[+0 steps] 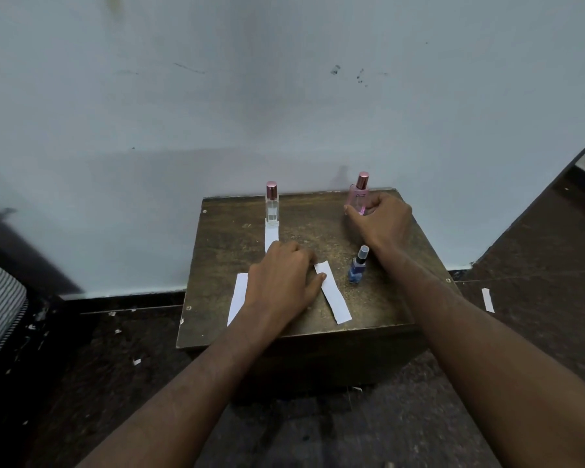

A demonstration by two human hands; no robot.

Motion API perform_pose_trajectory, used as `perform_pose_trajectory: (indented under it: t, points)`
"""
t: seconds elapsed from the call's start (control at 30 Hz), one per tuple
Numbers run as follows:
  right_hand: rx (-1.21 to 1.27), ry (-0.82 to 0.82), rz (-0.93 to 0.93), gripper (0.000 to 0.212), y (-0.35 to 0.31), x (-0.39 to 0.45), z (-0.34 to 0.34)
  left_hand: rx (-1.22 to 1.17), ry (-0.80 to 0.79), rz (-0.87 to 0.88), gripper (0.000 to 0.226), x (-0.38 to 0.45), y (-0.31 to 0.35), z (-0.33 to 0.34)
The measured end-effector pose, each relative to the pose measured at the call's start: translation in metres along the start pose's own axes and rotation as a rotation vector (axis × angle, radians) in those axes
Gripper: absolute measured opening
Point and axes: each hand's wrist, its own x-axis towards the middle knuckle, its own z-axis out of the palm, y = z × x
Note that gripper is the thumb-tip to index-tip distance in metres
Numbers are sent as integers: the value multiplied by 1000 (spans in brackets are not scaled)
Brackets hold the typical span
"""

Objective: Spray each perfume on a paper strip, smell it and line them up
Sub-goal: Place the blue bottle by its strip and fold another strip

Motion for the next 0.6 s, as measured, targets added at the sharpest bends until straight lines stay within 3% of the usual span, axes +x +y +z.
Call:
perform_pose_trajectory:
  t: [0.07, 0.3, 0.47, 0.6]
  points:
    - [-5, 17, -1, 20, 2, 1, -4, 0, 8, 4, 36, 0, -2, -1]
    - [-87, -17, 36, 40, -2, -8, -23, -10, 18, -10, 41, -12, 0, 2]
    - [-25, -106, -36, 19, 10, -64, -63, 93, 14, -24, 57, -24, 15, 8]
    - [29, -251, -100, 24, 20, -90, -74, 106, -2, -27, 55, -16, 13, 15]
